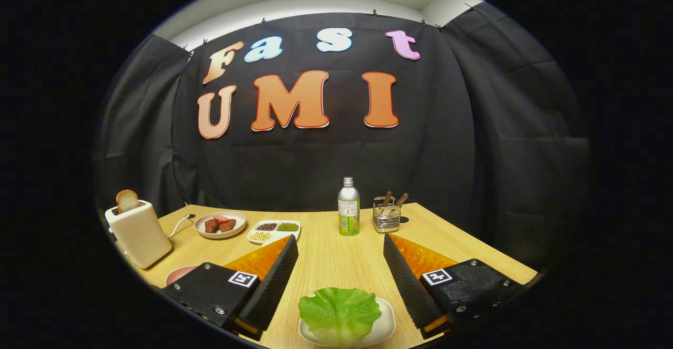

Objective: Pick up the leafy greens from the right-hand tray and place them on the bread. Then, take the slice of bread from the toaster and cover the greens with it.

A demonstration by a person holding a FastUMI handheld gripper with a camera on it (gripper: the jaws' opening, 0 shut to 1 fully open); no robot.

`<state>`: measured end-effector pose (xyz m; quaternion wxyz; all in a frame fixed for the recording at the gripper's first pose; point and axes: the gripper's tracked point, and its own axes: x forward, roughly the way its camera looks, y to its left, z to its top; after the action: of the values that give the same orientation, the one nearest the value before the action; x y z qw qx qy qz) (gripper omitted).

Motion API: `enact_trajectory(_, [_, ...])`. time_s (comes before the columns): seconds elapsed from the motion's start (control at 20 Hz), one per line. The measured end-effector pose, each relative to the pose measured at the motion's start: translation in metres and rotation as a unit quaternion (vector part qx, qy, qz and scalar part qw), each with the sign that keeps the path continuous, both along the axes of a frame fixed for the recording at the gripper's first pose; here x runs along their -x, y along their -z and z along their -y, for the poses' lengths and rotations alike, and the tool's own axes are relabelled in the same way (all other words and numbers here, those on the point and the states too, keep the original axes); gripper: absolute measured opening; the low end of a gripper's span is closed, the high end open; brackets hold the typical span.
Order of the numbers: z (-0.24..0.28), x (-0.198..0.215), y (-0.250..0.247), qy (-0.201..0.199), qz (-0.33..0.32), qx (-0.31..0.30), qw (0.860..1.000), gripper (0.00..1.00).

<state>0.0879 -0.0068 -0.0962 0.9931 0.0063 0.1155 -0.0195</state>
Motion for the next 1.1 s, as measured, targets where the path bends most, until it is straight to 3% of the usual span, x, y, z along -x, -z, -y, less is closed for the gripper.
enact_trajectory(0.35, [0.002,-0.02,0.009,-0.002,-0.013,0.01,1.0,0.98])
enact_trajectory(0.7, [0.018,-0.023,0.053,0.007,-0.107,0.05,0.993,0.98])
enact_trajectory(0.9, [0.015,-0.008,0.088,-0.021,-0.204,0.062,0.977,0.98])
enact_trajectory(1.1, [0.005,0.014,0.114,-0.055,-0.298,0.029,0.953,0.98])
